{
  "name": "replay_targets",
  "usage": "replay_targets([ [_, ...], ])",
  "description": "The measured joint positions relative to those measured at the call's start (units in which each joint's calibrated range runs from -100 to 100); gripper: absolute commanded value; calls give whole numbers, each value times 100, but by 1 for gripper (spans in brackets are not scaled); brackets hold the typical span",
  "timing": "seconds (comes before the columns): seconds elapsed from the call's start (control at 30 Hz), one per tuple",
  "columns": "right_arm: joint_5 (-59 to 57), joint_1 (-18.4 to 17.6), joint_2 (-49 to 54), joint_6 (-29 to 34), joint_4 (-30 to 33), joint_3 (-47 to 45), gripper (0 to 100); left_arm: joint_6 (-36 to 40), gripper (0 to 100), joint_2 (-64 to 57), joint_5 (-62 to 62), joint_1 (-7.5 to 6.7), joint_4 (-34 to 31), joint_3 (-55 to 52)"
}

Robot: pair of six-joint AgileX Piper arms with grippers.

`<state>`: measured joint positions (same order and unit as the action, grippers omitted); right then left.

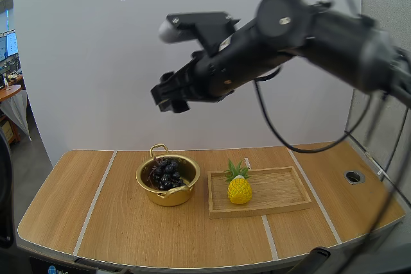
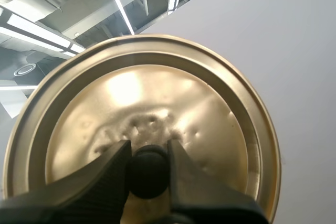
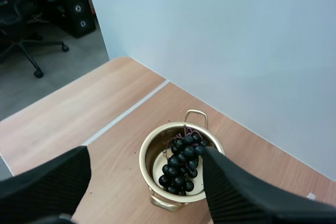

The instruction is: Open the pot, put the grape inside, and close it

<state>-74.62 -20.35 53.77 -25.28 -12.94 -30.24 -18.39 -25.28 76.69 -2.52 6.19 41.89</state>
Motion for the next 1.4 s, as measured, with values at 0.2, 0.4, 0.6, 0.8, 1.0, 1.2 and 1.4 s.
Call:
replay_targets([
  [0.2, -362, 0, 1104, 201, 221, -726, 100, 0, 0, 0, 0, 0, 0, 0],
  [0.4, -985, 0, 2114, 363, 493, -1574, 100, 0, 0, 0, 0, 0, 0, 0],
  [0.6, -1224, 0, 2936, 436, 696, -2316, 100, 0, 0, 0, 0, 0, 0, 0],
  [0.8, -1337, 0, 3360, 513, 826, -2619, 92, 0, 0, 0, 0, 0, 0, 0],
  [1.0, -1834, 0, 3903, 696, 1079, -2798, 0, 0, 0, 0, 0, 0, 0, 0],
  [1.2, -2035, 0, 3903, 781, 1079, -2809, 0, 0, 0, 0, 0, 0, 0, 0],
  [1.4, -2089, 0, 3903, 822, 1079, -2809, 0, 0, 0, 0, 0, 0, 0, 0],
])
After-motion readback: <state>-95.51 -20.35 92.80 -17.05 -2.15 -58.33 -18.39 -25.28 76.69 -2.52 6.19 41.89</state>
